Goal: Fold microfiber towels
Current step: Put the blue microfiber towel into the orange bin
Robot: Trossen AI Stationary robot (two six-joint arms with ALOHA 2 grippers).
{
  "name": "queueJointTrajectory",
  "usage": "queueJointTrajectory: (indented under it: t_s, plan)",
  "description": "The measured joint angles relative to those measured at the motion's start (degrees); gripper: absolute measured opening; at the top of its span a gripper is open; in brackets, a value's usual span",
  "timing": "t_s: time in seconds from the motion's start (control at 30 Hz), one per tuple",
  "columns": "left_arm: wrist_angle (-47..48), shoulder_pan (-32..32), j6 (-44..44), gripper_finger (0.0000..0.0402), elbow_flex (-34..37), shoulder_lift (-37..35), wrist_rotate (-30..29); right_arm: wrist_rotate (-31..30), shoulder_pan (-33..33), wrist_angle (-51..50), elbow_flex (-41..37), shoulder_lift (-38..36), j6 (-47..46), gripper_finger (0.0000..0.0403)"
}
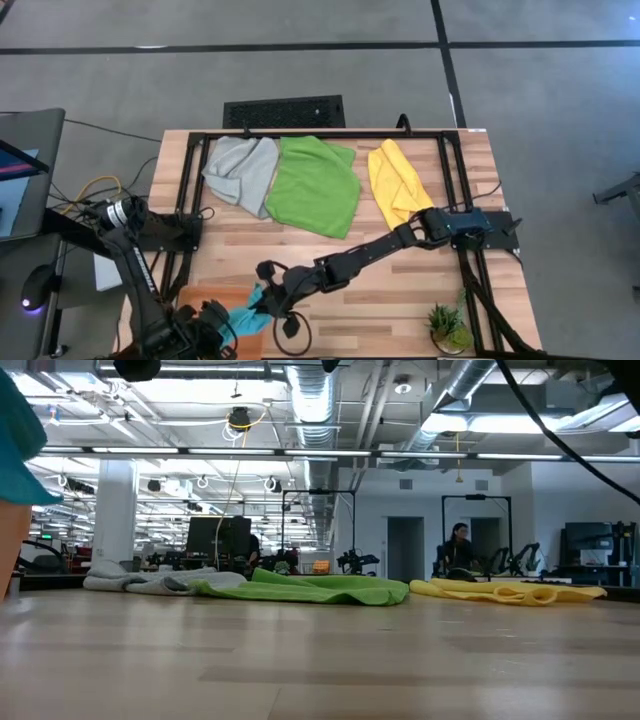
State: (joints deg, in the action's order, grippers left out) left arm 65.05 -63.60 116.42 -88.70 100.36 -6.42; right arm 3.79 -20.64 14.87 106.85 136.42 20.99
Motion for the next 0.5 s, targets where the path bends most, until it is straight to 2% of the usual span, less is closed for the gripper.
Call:
queueJointTrajectory:
  t_s: [0.5]
  plan:
    - [-6.1, -0.3, 4.3, 0.0, 5.3, 0.0, 0.2, -0.3, 0.0, -2.0, -0.1, 0.0, 0.0, 0.0025]
